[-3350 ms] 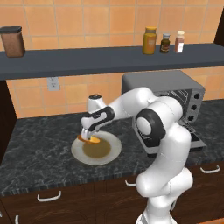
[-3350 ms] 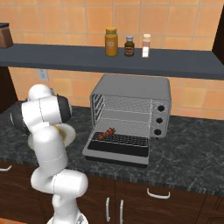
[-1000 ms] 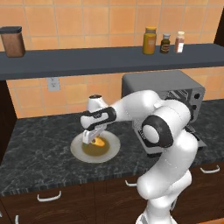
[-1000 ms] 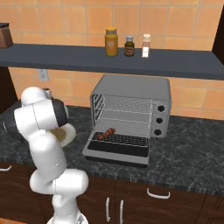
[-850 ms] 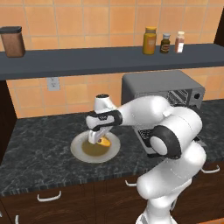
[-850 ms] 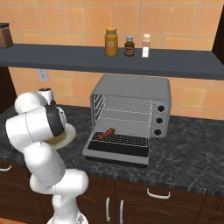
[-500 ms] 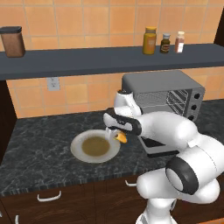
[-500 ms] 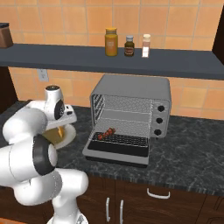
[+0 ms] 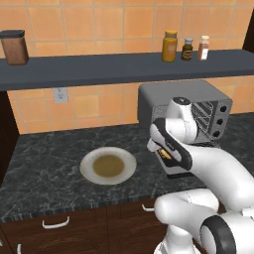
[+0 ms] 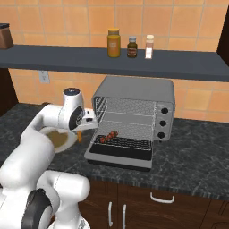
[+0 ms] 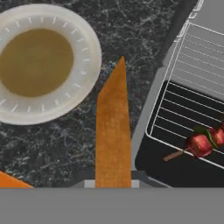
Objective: Pick up the kebab skewer and baguette bread, and place them inside the toaster oven. Close the toaster oven door and start by setting the timer.
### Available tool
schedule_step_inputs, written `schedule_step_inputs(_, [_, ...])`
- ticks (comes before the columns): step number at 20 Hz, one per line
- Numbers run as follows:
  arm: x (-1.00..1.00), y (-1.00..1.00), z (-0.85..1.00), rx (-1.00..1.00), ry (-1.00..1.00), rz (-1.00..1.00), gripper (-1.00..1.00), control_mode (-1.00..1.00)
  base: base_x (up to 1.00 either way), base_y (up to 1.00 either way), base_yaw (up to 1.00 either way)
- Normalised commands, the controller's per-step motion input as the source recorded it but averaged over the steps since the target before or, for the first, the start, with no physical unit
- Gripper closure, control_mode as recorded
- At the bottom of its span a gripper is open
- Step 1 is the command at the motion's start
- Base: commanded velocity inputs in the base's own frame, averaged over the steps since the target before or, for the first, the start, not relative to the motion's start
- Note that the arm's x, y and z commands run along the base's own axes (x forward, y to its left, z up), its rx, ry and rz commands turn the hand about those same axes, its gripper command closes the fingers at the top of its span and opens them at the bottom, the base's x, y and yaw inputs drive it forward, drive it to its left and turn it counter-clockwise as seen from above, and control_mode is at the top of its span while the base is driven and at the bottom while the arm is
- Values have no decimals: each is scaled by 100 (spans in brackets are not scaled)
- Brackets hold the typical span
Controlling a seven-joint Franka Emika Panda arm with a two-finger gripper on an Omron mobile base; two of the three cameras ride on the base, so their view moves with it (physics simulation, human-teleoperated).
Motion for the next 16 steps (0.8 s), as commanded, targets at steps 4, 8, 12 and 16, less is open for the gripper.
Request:
schedule_step_inputs(4, [0,-100,34,4,0,-25,100,-100,0,0,0])
schedule_step_inputs(8, [0,-100,40,5,0,-23,100,-100,0,0,0])
schedule_step_inputs(12, [11,-97,24,2,0,-21,100,-100,0,0,0])
schedule_step_inputs(16, [20,-77,0,2,1,-16,100,-100,0,0,0])
